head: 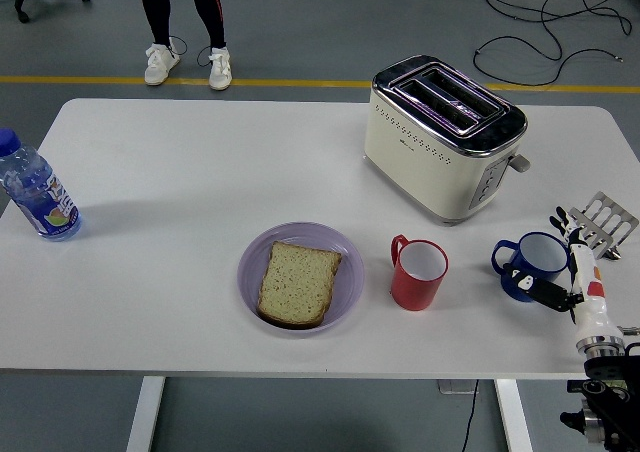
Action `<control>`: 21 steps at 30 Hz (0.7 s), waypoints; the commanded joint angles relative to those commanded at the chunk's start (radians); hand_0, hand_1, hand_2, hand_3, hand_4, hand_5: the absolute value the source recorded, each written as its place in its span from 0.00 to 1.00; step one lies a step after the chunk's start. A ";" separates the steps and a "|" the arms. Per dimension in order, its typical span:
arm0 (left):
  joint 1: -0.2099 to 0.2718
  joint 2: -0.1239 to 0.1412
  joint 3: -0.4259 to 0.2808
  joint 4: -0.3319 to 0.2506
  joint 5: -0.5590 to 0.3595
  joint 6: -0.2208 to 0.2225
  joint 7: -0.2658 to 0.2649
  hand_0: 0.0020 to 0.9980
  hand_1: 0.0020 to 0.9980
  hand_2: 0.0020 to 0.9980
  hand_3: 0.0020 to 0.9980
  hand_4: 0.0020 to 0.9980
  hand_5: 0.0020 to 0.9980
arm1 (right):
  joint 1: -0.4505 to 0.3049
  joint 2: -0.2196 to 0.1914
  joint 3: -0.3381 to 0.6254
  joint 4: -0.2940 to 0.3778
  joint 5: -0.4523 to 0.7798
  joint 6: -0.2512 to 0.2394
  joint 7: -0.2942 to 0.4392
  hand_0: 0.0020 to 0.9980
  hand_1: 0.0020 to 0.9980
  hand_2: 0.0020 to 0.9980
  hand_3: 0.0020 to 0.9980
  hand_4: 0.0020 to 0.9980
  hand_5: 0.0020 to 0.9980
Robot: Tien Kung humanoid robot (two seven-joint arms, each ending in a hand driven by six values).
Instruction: Pick up the cup,pour liquid into bread,place the cup on the desk
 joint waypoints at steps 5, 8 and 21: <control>-0.001 0.000 0.002 0.000 -0.001 0.000 0.000 0.66 0.69 0.71 0.59 0.31 0.87 | 0.010 0.006 0.000 -0.014 -0.005 -0.013 -0.007 0.87 0.81 0.96 1.00 0.94 0.00; -0.002 0.000 0.003 0.000 0.000 0.000 0.001 0.66 0.69 0.71 0.59 0.31 0.87 | 0.008 0.005 0.002 -0.012 -0.007 -0.014 -0.009 0.87 0.80 0.96 1.00 0.94 0.00; -0.003 0.000 0.004 0.000 -0.002 0.000 0.001 0.66 0.69 0.71 0.59 0.31 0.87 | 0.006 0.002 -0.008 0.004 0.000 -0.052 -0.002 0.83 0.79 0.94 1.00 0.94 0.00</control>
